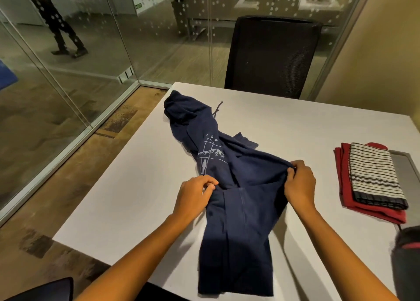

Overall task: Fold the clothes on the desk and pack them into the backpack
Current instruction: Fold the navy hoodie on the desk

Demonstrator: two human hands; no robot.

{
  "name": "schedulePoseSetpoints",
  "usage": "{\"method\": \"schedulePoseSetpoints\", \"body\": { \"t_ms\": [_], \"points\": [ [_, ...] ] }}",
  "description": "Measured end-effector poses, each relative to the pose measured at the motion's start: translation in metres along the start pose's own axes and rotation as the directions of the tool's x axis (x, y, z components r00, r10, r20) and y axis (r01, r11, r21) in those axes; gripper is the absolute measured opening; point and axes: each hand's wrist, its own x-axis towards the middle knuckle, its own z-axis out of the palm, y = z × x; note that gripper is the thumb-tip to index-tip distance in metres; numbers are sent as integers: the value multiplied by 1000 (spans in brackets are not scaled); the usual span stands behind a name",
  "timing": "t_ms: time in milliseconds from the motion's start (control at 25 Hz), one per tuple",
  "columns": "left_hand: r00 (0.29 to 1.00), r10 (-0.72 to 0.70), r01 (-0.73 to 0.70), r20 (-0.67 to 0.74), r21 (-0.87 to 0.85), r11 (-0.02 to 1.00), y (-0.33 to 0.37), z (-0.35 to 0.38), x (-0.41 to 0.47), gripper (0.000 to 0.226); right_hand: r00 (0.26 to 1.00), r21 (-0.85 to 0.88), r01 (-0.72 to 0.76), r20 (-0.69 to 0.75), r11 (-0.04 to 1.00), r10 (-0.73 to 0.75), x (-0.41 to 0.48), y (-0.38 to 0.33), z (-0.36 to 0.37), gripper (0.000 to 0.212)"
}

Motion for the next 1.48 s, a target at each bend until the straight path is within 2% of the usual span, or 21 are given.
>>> {"method": "schedulePoseSetpoints", "body": {
  "t_ms": [160, 240, 320, 400, 560, 640, 720, 800, 840, 880, 960, 1000, 1080, 1160, 1320, 1400, 1480],
  "points": [
    [999, 19, -21, -38, -54, 998, 17, 1, 42, 14, 978, 100, 207, 3, 973, -208, -6, -16, -3, 16],
    [997, 6, -12, -77, -81, 997, 25, 2, 71, 15, 932, 80, 360, 7, 930, -362, -11, -22, -4, 14],
    [991, -65, 54, -120, -95, 994, 29, 5, 98, 16, 877, 59, 473, 66, 879, -476, -19, -19, 1, 14],
    [974, -134, 135, -181, -5, 991, 26, 12, 122, 15, 862, 45, 492, 113, 869, -494, -22, -6, 8, 13],
    [945, -280, 317, -169, 253, 914, 11, 31, 154, 33, 920, -3, 355, 177, 935, -349, -7, 20, 14, 10],
    [963, -242, 269, -117, 371, 889, 3, 43, 170, 42, 934, -14, 296, 212, 955, -286, 6, 25, 18, 10],
    [998, -65, 44, 26, 489, 871, -2, 54, 184, 49, 938, 6, 273, 220, 962, -268, 16, 23, 24, 10],
    [965, 64, -196, 255, 536, 821, -2, 64, 200, 53, 930, 44, 262, 257, 964, -264, 22, 17, 31, 10],
    [934, 64, -256, 353, 532, 807, -1, 68, 209, 50, 916, 59, 268, 293, 962, -273, 23, 13, 33, 10],
    [906, 14, -258, 423, 526, 810, 0, 71, 216, 43, 895, 63, 288, 338, 956, -291, 24, 10, 34, 10],
    [881, -80, -188, 466, 501, 845, 6, 75, 229, 20, 838, 62, 352, 424, 934, -344, 22, 4, 32, 11],
    [899, -61, -176, 433, 487, 855, 10, 74, 232, 17, 814, 78, 373, 451, 925, -366, 19, 1, 30, 11],
    [955, 45, -176, 294, 439, 881, 14, 62, 234, 31, 786, 126, 385, 475, 914, -396, 8, -7, 26, 12],
    [987, 93, -134, 129, 355, 925, 3, 40, 233, 40, 755, 152, 411, 495, 899, -429, -6, -15, 28, 14],
    [994, 105, -105, 3, 35, 994, -27, -19, 199, 50, 674, 244, 474, 518, 846, -527, -30, -34, 32, 17],
    [988, 45, -61, -149, -104, 993, -31, -52, 169, 39, 627, 317, 483, 524, 816, -576, -41, -47, 30, 18],
    [965, 16, -56, -263, -145, 988, -40, -82, 139, 33, 632, 371, 465, 496, 804, -595, -51, -53, 30, 17]
  ]
}}
